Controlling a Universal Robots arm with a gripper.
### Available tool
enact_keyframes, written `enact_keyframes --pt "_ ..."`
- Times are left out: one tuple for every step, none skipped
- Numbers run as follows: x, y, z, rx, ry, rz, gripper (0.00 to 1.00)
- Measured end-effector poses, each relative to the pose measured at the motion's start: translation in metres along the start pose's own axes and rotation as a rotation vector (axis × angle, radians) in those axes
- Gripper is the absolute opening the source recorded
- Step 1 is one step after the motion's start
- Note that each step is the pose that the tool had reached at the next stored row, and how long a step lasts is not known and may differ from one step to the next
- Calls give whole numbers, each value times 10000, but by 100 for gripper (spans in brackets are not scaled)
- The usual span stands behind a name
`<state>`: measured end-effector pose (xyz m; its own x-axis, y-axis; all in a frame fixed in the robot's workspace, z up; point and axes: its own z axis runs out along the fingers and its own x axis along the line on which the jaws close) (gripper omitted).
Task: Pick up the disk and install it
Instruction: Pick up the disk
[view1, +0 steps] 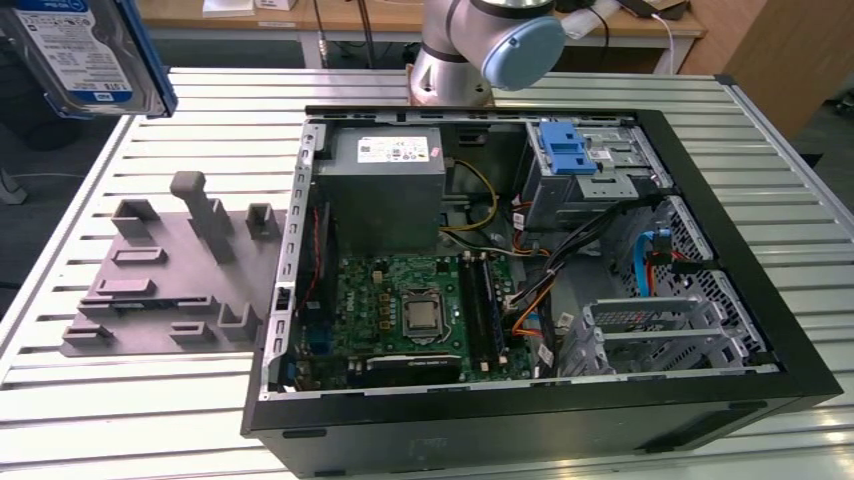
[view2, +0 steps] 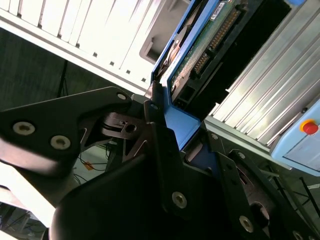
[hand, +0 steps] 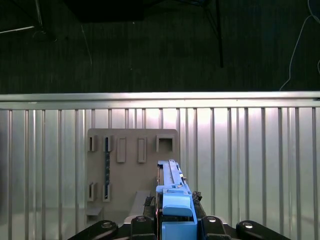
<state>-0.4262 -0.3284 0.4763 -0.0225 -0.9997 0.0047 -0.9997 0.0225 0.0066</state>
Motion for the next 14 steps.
enact_keyframes --pt "0 -4 0 0 0 0 36" --pt "0 -7 -1 -1 0 0 36" --pt "0 -11 0 -1 0 0 36" --pt "0 -15 0 0 0 0 36" --pt "0 -18 0 0 0 0 36" --pt "-1 -22 0 0 -1 0 36" --pt "0 -26 0 0 0 0 36" --pt "-1 -30 0 0 0 0 36" --pt "-1 -34 0 -1 0 0 36" --pt "-1 -38 0 0 0 0 36" --pt "-1 -42 0 -1 0 0 36" --pt "-1 -46 0 0 0 0 36" --pt "-1 -50 -1 -1 0 0 36" --pt "-1 -53 0 0 0 0 36"
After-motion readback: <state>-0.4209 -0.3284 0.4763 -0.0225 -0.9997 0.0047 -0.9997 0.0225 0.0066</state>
